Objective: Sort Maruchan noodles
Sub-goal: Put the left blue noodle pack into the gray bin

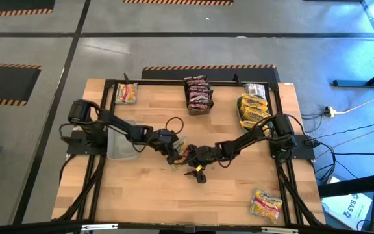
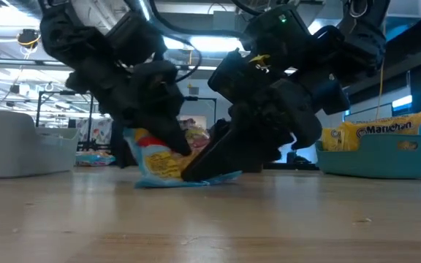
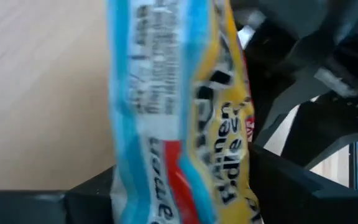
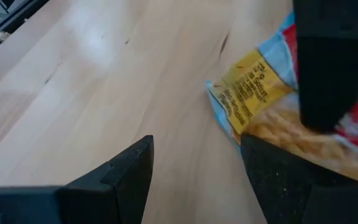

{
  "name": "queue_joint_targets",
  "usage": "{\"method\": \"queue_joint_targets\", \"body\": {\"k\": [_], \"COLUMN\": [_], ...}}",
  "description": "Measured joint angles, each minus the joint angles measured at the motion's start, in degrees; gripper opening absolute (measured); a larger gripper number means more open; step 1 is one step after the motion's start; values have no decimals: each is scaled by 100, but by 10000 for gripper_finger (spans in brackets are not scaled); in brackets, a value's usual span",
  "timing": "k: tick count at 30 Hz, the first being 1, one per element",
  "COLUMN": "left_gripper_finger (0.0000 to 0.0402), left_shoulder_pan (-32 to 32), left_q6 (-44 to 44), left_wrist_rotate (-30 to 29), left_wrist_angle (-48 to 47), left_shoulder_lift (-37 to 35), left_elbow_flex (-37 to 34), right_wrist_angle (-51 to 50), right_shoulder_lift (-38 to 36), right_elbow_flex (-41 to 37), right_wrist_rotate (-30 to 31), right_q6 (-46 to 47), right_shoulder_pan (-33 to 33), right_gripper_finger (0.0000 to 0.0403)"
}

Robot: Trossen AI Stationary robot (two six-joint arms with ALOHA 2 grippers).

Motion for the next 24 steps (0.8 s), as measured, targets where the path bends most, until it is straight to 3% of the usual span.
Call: {"method": "queue_joint_targets", "body": {"k": [8, 13, 24], "left_gripper_finger": [162, 146, 145], "left_shoulder_pan": [-11, -25, -126], "left_q6": [487, 710, 1186], "left_wrist_rotate": [15, 80, 124], "left_wrist_angle": [-84, -124, -1117], "left_shoulder_lift": [93, 67, -570], "left_elbow_flex": [227, 230, 227], "right_wrist_angle": [-61, -104, -2277], "right_shoulder_lift": [-11, -54, -1601], "right_elbow_flex": [0, 2, 28], "right_wrist_rotate": [9, 35, 865], "right_q6": [-4, 201, 346], "right_shoulder_pan": [2, 39, 643], "right_gripper_finger": [243, 243, 243]}}
